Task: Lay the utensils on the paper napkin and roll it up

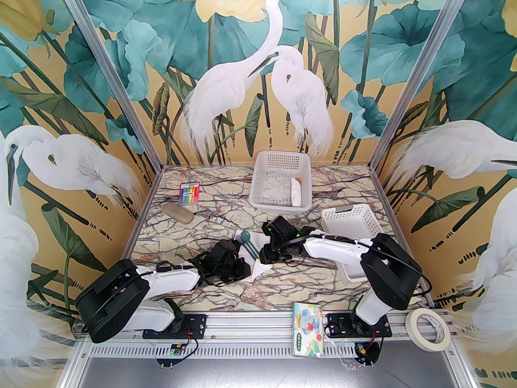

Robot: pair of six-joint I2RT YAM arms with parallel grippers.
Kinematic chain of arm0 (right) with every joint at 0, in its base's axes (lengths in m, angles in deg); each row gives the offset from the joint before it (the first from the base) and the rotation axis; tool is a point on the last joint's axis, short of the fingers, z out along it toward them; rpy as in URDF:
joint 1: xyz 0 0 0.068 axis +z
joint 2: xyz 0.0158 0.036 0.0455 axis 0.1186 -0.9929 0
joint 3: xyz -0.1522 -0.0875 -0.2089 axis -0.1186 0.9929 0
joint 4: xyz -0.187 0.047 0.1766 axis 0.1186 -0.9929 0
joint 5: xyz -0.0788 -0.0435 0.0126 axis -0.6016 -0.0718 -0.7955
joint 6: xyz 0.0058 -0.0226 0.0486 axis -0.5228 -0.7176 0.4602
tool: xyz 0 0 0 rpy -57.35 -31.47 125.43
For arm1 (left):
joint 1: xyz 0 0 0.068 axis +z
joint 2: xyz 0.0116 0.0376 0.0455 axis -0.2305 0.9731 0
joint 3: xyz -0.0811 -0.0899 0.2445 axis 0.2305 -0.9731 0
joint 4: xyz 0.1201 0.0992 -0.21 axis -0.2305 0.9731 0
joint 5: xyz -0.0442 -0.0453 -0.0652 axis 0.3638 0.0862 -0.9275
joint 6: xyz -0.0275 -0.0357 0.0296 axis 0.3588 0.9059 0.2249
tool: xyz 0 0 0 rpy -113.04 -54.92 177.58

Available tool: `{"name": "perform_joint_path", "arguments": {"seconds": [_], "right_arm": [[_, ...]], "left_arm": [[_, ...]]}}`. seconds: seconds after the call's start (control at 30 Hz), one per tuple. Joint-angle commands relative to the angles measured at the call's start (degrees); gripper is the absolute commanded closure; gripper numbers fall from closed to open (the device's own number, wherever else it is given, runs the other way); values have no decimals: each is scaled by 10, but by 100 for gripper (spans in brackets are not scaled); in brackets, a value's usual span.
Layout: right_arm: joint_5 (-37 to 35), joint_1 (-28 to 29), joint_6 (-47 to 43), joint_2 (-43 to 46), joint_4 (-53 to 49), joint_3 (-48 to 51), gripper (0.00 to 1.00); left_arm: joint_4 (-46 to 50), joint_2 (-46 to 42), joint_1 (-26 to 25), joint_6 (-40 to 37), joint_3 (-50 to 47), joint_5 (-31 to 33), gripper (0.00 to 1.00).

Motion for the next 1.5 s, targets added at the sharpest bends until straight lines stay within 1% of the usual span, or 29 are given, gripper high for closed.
{"name": "perform_joint_path", "arguments": {"seconds": [0.0,0.1,0.2,0.37,0.6,0.83,1.0,1.13,1.27,1.37,1.47], "right_arm": [[-5,4,-11,18,-14,-17,79],[9,4,-10,17,-11,-17,85],[20,5,-4,11,-1,-13,87],[35,16,8,-3,23,-13,87],[46,35,14,-36,30,-24,87],[57,48,12,-63,34,-34,81],[57,51,14,-75,38,-30,75],[57,51,14,-83,38,-28,71],[55,51,13,-90,36,-28,69],[54,52,13,-95,36,-28,68],[53,51,13,-97,36,-27,68]], "left_arm": [[-9,6,0,6,-8,-5,92],[-11,3,0,6,-8,-4,91],[-12,-2,0,7,-7,-2,91],[-8,-6,-1,8,-5,-1,91],[-11,1,0,7,-3,0,92],[-12,2,0,9,-5,4,92],[0,-14,0,8,-7,15,91],[30,-47,1,5,-6,28,87],[80,-100,6,-4,-2,44,78],[120,-151,21,-10,-3,47,73],[169,-217,47,-18,-2,53,67]]}}
